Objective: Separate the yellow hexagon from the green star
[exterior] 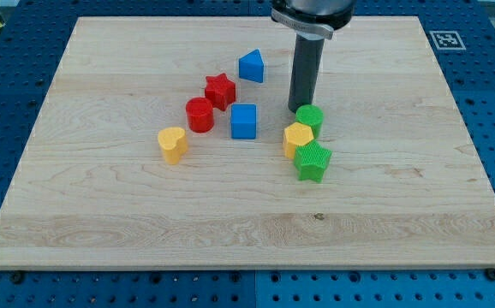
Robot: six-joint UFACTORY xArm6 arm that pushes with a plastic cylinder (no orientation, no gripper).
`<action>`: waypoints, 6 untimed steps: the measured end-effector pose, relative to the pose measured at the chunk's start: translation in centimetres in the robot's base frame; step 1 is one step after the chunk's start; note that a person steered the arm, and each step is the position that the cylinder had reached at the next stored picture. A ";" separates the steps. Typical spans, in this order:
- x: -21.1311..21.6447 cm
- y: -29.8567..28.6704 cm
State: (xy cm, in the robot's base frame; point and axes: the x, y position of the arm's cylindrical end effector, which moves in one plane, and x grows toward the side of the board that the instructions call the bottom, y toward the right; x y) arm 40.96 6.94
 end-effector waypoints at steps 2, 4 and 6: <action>3.0 -1.0; 5.9 -1.5; 9.4 -3.3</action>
